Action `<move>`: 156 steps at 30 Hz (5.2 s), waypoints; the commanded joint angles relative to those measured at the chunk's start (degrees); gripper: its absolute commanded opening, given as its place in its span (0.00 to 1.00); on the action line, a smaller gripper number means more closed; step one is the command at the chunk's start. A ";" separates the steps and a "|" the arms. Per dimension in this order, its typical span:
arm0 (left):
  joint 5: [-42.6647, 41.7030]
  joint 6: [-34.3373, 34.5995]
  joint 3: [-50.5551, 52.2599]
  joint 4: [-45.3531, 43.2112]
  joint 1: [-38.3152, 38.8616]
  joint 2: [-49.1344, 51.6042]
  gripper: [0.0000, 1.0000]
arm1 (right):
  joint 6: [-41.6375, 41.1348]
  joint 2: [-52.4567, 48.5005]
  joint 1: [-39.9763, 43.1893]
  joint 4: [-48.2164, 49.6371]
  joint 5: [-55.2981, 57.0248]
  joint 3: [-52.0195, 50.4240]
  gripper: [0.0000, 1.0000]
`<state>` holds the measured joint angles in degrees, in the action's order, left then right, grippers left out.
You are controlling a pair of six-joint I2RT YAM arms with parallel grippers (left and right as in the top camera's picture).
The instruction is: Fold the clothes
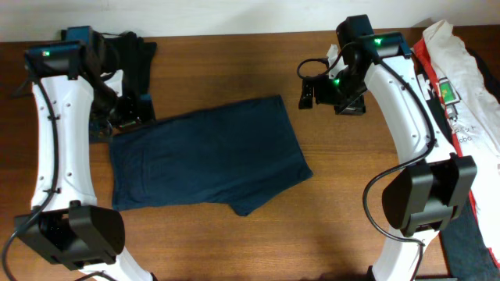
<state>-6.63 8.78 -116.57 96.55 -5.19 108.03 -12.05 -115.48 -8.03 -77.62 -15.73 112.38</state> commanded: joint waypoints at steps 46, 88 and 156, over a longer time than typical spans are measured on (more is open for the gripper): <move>-8.70 -14.05 38.47 -38.01 -26.01 14.21 0.00 | -0.48 -0.09 -0.26 3.04 1.33 0.09 0.99; -0.02 -3.43 -23.45 0.17 5.46 21.84 0.00 | -0.70 -0.20 -1.31 0.37 -0.35 0.02 0.64; 2.21 6.23 -32.41 -4.17 24.74 18.58 0.01 | -1.97 -9.62 12.94 1.53 -0.15 0.35 0.99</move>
<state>-4.25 13.69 -152.09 96.55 15.59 128.88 -13.69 -124.86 4.69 -76.07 -15.97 112.33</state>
